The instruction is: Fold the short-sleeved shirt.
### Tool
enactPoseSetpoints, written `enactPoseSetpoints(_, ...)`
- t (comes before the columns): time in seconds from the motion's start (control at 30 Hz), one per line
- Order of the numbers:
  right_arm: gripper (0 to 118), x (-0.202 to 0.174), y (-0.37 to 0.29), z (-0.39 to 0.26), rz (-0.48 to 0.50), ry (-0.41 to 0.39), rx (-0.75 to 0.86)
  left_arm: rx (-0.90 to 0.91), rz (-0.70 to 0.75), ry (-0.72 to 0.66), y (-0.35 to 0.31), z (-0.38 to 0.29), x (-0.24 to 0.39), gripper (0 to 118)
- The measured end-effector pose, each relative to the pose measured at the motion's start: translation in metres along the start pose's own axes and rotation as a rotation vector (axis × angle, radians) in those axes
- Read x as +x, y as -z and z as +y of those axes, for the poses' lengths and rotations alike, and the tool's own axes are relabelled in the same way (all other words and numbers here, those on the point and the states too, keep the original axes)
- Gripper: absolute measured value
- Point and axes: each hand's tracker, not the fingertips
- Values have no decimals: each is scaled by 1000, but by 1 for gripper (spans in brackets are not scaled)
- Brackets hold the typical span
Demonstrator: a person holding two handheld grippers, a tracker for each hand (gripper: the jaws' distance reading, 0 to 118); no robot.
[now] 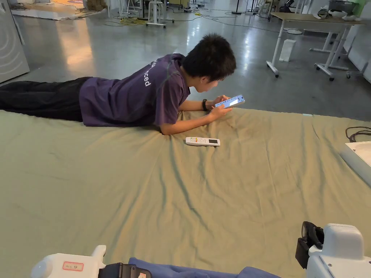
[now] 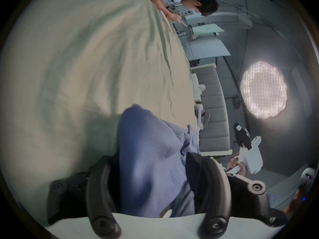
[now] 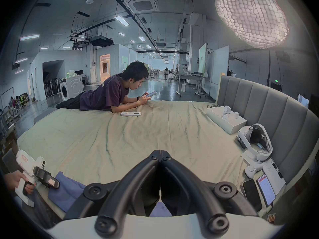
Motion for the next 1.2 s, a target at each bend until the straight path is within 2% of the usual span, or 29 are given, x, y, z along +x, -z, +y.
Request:
enactPoseSetpoints(0.03,0,0,-1,0,-1,0,-1,7,51,53,2,-1,7,20)
enactPoseSetpoints(0.07,0,1,-1,0,-1,-1,-1,12,110,69,9,-13,29,12)
enactPoseSetpoints(0.13,0,3,-2,0,-5,-5,0,26,186,59,11,-18,29,11)
enactPoseSetpoints(0.2,0,5,-2,0,-7,-6,0,37,138,39,6,-10,19,11)
enactPoseSetpoints(0.27,0,7,-3,0,-10,-3,1,61,185,70,2,-12,31,10)
enactPoseSetpoints(0.4,0,11,-2,-1,-11,3,-1,65,178,107,-9,-15,62,9)
enactPoseSetpoints(0.43,0,12,-2,-1,-9,5,-2,78,201,157,-15,-15,73,9)
enactPoseSetpoints(0.5,0,13,-2,-2,-7,8,-3,89,242,156,-29,-12,91,9)
enactPoseSetpoints(0.7,0,17,-3,-4,2,24,0,175,506,186,-74,2,138,9)
enactPoseSetpoints(0.87,0,19,-3,-7,9,40,0,166,693,251,-63,-3,182,9)
enactPoseSetpoints(0.93,0,20,-2,-8,9,45,-2,162,720,254,-60,-5,186,9)
enactPoseSetpoints(1.07,0,25,-3,-12,7,56,-7,133,651,242,-16,-24,218,9)
enactPoseSetpoints(1.2,0,31,-6,-16,4,60,-11,127,651,256,15,-35,233,9)
